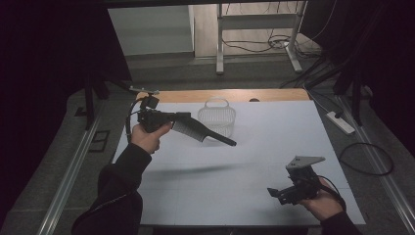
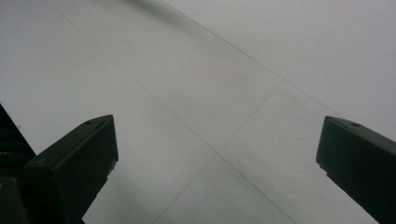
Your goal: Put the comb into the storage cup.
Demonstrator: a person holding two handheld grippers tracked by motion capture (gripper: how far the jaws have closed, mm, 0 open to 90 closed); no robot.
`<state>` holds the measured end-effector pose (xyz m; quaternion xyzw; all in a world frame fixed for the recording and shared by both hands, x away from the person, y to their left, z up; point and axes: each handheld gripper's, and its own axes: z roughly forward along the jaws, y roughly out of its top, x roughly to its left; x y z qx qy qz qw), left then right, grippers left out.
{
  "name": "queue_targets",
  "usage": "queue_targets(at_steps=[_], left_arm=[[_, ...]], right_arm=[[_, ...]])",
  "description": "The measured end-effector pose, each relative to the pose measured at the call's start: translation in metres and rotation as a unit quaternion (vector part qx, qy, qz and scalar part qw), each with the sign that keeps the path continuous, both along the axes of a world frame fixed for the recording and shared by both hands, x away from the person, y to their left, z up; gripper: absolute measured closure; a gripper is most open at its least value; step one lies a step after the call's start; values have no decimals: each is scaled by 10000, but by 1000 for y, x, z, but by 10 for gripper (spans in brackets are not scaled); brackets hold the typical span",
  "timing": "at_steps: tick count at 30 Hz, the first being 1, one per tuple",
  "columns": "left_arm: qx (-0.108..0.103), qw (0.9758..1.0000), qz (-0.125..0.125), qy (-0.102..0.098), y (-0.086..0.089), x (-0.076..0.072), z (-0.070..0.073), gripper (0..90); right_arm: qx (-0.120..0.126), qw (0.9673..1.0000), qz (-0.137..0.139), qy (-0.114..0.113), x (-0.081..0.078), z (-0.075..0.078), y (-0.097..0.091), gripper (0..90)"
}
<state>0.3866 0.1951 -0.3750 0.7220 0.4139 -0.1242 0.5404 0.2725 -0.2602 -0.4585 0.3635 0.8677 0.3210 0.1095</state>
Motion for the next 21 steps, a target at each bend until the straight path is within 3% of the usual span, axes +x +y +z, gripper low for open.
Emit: queue_targets(at_steps=[12,21], left_arm=[[-8,9999,145,-59,10,6,9,837],[-30,9994,330,-112,18,8,16,836]], right_arm=[[-33,9984,-562,52,-12,3,-25,0],[24,9944,-1058,48,-23,9,-43,0]])
